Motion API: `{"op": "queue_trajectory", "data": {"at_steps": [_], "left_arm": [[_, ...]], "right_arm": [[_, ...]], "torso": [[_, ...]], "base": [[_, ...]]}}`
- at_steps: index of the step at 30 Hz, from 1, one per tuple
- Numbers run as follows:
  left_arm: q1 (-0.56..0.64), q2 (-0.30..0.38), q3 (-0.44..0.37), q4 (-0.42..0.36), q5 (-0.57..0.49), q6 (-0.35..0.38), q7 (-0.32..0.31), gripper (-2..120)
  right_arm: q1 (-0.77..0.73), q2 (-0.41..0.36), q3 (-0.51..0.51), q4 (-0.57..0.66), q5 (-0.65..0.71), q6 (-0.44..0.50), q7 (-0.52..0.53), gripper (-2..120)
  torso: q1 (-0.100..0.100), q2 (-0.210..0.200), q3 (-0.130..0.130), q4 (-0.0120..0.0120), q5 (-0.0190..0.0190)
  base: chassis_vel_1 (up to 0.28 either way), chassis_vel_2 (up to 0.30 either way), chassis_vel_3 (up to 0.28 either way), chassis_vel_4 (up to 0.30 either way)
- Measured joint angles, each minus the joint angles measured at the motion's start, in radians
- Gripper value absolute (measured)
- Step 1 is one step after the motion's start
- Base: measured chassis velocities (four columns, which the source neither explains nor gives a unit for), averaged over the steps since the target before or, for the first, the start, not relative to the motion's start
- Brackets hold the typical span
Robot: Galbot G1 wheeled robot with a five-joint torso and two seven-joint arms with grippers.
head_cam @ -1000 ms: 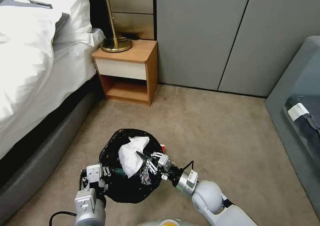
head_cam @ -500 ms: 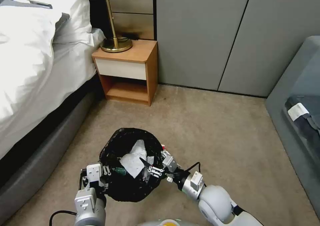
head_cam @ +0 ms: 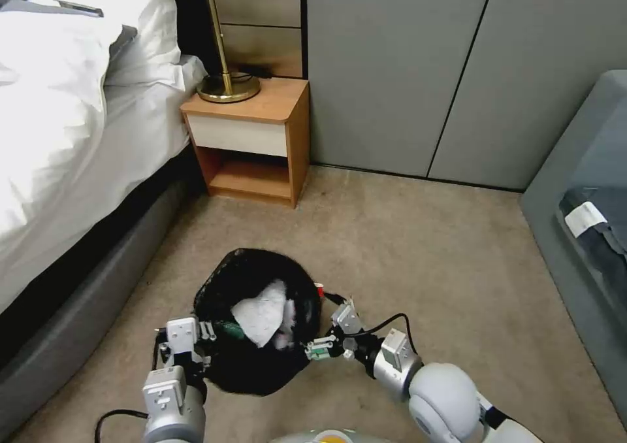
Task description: Pick up the trash bin, then pick up the garbage from the floor and place it into the trash bin.
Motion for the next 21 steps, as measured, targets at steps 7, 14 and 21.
{"op": "queue_trajectory", "data": {"at_steps": [7,14,21], "left_arm": [[-0.009,0.005,-0.003,0.006,-0.009,0.002,0.002,0],[-0.014,0.01,-0.011,0.016,-0.015,0.004,0.0,0],[-0.008,0.014,-0.031,0.004,-0.041,0.003,-0.005,0]], "right_arm": [[-0.047,0.02,0.065,0.126,-0.014,0.126,-0.025,100],[-0.093,0.08,0.139,0.219,0.04,0.247,-0.082,100],[-0.25,0.223,0.294,0.155,-0.04,0.361,-0.019,100]], "torso": [[0.0,0.0,0.0,-0.0004,-0.0002],[0.0,0.0,0.0,0.0,-0.0007],[0.0,0.0,0.0,-0.0003,-0.0005]], "base": [[0.0,0.0,0.0,0.0],[0.0,0.0,0.0,0.0],[0.0,0.0,0.0,0.0]]}}
